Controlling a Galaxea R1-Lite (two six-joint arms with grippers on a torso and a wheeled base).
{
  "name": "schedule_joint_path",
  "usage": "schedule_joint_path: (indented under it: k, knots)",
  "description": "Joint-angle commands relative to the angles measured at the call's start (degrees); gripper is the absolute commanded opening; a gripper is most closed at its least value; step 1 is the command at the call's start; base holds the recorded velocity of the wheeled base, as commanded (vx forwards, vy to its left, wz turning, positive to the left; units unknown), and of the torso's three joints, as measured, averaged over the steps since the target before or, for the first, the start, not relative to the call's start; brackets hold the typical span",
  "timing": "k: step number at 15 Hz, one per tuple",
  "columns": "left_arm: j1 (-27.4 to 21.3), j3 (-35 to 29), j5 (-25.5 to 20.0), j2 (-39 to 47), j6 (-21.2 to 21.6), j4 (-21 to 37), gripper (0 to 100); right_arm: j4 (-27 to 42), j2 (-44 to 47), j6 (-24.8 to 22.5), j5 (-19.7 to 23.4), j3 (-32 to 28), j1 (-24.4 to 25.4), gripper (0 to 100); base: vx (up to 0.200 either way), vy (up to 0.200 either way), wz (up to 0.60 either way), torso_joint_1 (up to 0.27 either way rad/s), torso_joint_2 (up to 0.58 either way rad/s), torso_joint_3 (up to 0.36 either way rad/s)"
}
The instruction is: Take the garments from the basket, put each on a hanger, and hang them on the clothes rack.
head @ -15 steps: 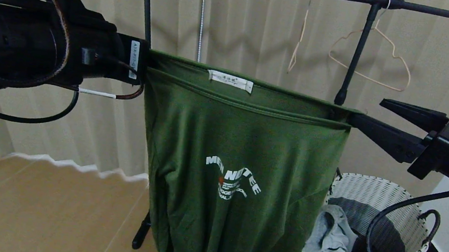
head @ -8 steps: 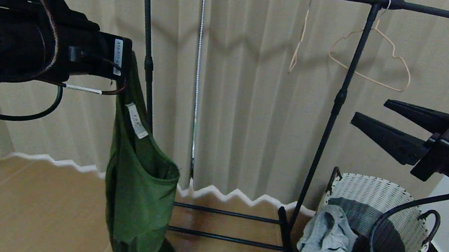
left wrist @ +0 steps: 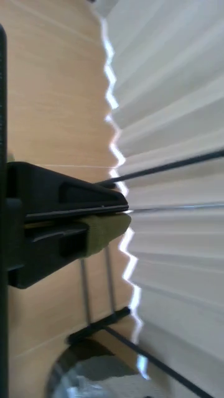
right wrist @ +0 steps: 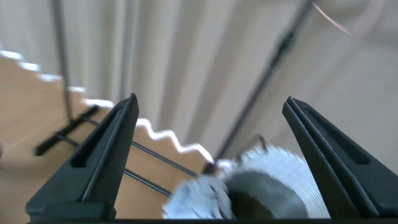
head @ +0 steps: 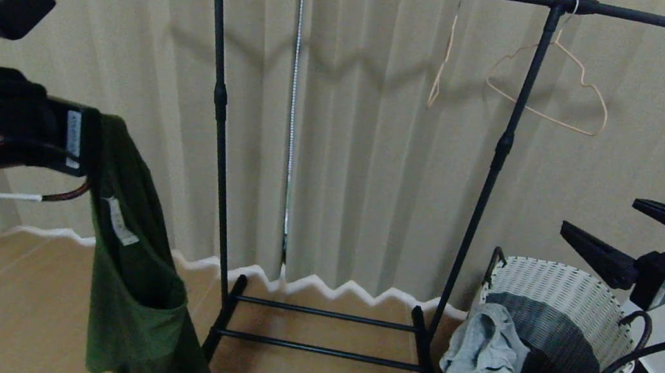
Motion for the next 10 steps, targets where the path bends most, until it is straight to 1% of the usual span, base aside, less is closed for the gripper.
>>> schedule_joint_path:
  k: [1, 2, 3, 4, 5, 6, 8, 9, 10]
  knots:
    - [4.7, 5.8, -3.2, -6.7, -0.3, -0.1, 0, -0.1, -1.0, 0.0, -0.4, 1.1, -1.5, 100, 0.0, 0.0, 0.0, 0.0, 0.0, 0.0]
    - [9.9, 9.3, -7.1, -8.7, -0.5, -1.3, 0, -1.0, -0.9, 0.0, -0.5, 2.1, -2.3, 100, 0.0, 0.0, 0.0, 0.0, 0.0, 0.0]
    - [12.7, 12.0, -9.7, -9.7, -1.0, -3.5, 0, -3.4, -0.7, 0.0, -0.5, 3.3, -2.8, 100, 0.0, 0.0, 0.0, 0.0, 0.0, 0.0]
    - [13.7, 14.7, -13.1, -10.9, -1.7, -6.2, 0, -6.8, -0.2, 0.1, -0.5, 3.9, -3.0, 100, 0.0, 0.0, 0.0, 0.0, 0.0, 0.0]
    - [13.7, 15.6, -14.0, -11.4, -1.7, -6.8, 0, -8.2, 0.1, 0.2, -0.5, 4.4, -3.0, 100, 0.0, 0.0, 0.0, 0.0, 0.0, 0.0]
    - [13.7, 18.3, -14.6, -12.4, -1.6, -7.2, 0, -12.6, 0.9, 0.1, -0.4, 6.7, -4.4, 100, 0.0, 0.0, 0.0, 0.0, 0.0, 0.0]
    - [15.1, 21.2, -14.6, -12.4, -1.7, -8.6, 0, -16.5, 2.1, -0.2, -0.5, 9.2, -7.0, 100, 0.0, 0.0, 0.0, 0.0, 0.0, 0.0]
    - [16.1, 22.7, -14.8, -12.4, -1.9, -11.0, 0, -16.8, 2.5, -0.2, -0.5, 10.0, -7.8, 100, 0.0, 0.0, 0.0, 0.0, 0.0, 0.0]
    - [16.1, 24.1, -14.8, -12.3, -1.9, -14.6, 0, -16.8, 2.6, -0.1, -0.4, 10.5, -8.4, 100, 0.0, 0.0, 0.0, 0.0, 0.0, 0.0]
